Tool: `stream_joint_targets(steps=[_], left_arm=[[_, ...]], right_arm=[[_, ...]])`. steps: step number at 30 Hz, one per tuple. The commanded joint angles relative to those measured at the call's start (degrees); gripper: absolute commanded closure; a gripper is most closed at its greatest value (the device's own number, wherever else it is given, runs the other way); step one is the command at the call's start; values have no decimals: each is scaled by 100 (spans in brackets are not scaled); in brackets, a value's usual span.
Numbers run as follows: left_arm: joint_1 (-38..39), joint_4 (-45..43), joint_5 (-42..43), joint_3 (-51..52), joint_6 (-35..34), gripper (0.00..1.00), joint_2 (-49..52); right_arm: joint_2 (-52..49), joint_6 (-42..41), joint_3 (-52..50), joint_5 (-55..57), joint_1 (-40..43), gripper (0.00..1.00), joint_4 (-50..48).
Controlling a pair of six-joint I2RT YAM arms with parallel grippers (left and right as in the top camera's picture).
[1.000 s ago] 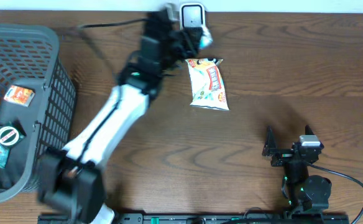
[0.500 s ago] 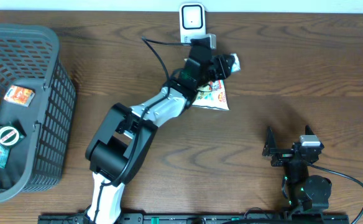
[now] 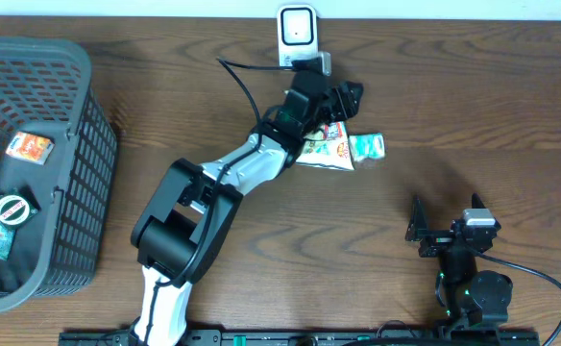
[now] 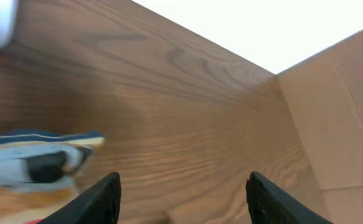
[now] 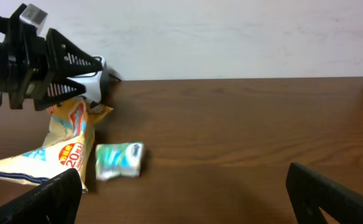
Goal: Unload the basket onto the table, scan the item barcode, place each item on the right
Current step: 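Drop the green tissue pack beside the snack bag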
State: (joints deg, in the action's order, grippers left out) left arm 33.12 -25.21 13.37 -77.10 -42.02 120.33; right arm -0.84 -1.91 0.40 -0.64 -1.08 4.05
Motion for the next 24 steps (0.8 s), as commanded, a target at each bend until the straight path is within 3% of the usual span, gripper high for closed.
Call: stream_joint_targets(steps=[1,10,15,20,24], left_arm=[[-240,216,-33,-57,39,38,-483],[-802,1829,-101,-81,1633,38,-2389],[-1364,3056,-986,-81,2299,35,-3501],[-2474,3969,-2485,-81,2594,33,-4343],[-3648,4516,-2564,-81,2597,33,-4701]], right_arm=[[20,-37,-11,11,24,1,24],[20,-37,-11,11,24,1,24],[20,-39,-9,11,24,1,24],[20,-37,-11,11,24,1,24],[20,-37,-11,11,24,1,24]])
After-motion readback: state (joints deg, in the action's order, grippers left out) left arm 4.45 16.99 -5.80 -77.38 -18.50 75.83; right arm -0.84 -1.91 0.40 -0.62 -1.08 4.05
